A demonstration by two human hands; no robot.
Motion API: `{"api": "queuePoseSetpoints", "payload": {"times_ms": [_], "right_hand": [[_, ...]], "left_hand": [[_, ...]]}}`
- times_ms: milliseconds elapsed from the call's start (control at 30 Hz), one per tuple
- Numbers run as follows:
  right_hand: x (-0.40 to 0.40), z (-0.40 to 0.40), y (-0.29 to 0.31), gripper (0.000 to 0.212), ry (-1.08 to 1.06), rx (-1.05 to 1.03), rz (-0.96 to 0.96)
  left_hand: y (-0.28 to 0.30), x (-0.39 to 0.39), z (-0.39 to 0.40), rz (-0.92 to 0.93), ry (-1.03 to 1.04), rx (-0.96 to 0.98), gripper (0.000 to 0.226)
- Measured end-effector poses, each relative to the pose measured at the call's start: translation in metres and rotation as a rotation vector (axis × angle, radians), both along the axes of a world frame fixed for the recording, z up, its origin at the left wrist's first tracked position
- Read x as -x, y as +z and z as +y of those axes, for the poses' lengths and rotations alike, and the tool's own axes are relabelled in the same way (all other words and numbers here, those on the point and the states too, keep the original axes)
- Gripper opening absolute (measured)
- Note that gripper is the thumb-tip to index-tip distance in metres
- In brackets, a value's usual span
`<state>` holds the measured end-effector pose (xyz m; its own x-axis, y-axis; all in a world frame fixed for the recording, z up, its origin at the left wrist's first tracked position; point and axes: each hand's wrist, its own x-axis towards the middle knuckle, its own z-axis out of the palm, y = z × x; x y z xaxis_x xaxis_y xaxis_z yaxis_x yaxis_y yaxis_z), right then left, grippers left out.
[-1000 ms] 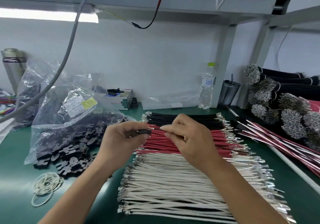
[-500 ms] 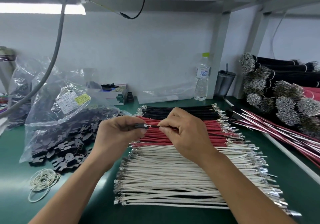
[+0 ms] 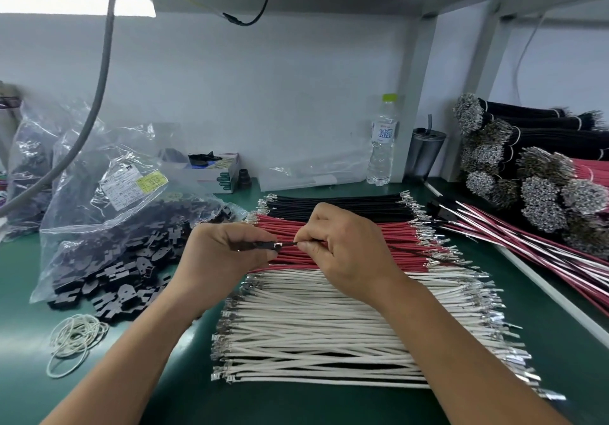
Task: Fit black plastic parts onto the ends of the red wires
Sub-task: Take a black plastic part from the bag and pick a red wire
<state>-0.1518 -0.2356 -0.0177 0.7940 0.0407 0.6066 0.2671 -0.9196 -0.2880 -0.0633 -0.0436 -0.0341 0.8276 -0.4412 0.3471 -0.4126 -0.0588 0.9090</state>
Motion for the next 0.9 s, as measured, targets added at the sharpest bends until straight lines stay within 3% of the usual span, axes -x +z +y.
{"api": "queuePoseSetpoints", "payload": {"times_ms": [233,533,700,800,900], "right_hand": [[-0.006,-0.001,-0.008,0.012,-0.011,-0.124,-0.035],[-0.007,0.008,-0.004,0.013,-0.049,0.014,-0.120],[-0.003,0.002,-0.003,0.008,-0.156,0.165,-0.408],[-0.018,0.010,-0.012,0.011,-0.134,0.245,-0.207],[-0.044,0.013,-0.019,0.024,-0.157,0.173,0.014]], "left_hand": [[0.001,0.002,-0.001,0.092,-0.049,0.072,0.024],[-0.002,0.004,-0.008,0.081,-0.021,0.141,0.022],[0.000,-0.002,-0.014,0.182,0.059,0.247,0.010],[0.001,-0.009,-0.008,0.270,0.130,0.326,0.009],[0.000,-0.013,-0.006,0.324,0.139,0.367,0.007]]}}
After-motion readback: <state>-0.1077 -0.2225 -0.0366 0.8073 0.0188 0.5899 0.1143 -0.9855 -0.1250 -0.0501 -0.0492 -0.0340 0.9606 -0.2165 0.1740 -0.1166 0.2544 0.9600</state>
